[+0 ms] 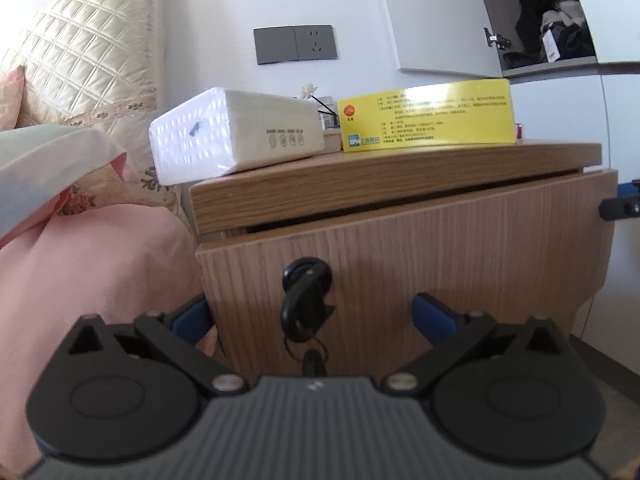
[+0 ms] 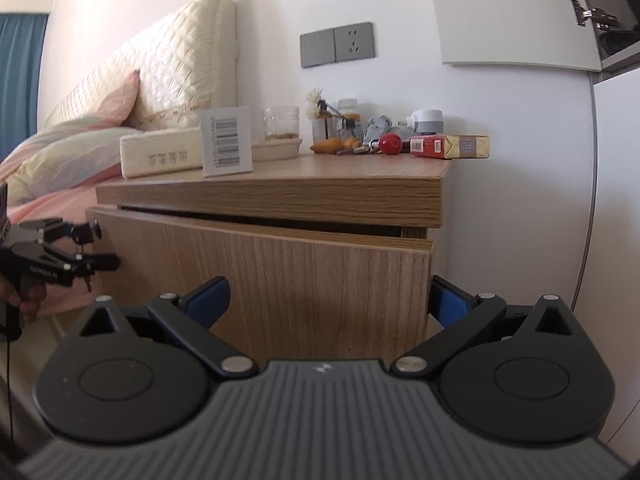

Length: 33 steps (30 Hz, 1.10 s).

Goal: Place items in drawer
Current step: 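Pull the drawer outward by its key with the left gripper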

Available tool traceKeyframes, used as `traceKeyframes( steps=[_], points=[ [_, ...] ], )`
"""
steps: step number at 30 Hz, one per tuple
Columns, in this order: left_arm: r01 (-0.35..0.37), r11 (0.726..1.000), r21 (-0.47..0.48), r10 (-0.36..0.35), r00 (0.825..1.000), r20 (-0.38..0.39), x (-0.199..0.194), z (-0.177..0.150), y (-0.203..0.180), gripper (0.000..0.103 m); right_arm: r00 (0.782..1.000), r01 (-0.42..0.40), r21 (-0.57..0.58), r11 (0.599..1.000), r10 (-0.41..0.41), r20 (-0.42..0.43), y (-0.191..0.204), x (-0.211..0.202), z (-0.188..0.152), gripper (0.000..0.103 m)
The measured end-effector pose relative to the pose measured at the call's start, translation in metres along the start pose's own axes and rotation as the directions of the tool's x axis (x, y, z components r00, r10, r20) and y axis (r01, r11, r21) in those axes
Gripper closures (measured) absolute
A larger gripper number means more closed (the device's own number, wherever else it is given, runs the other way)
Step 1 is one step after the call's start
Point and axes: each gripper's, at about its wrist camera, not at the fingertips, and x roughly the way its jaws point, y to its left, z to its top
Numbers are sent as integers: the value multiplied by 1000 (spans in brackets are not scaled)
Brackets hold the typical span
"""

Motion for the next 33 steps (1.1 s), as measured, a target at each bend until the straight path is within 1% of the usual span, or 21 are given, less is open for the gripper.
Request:
traceKeyframes(
  steps=[9, 12, 16, 20, 23, 26, 29, 33],
  points=[
    [21, 1000, 8, -21, 1000, 8, 1, -1, 3, 0, 999, 24, 33, 999, -26, 35, 2, -1, -3, 0],
    [26, 1000, 5, -26, 1000, -1, 1, 1, 3, 0, 999, 24, 24, 999, -25, 24, 2, 0, -2, 0],
    [45, 999, -20, -45, 999, -8, 0, 3, 7, 1, 1000, -5, 9, 1000, 5, 4, -1, -1, 0, 0],
    [38, 999, -14, -38, 999, -5, -5, 0, 4, 1, 1000, -13, -9, 1000, 13, -7, 0, -4, 0, 0],
    [38, 999, -36, -38, 999, 6, -11, -2, 3, 0, 1000, -20, -21, 1000, 20, -13, 3, -10, -1, 0],
    [36, 999, -34, -36, 999, 4, -18, -3, 1, 0, 999, -29, -26, 999, 28, -16, 5, -16, -3, 0],
    [52, 998, -34, -53, 999, -6, -25, -3, 2, 1, 999, -42, -31, 999, 41, -22, 7, -23, -4, 0],
    [43, 999, -2, -43, 999, -15, -35, -6, -3, 1, 998, -49, -32, 998, 48, -28, 11, -32, -5, 0]
  ],
)
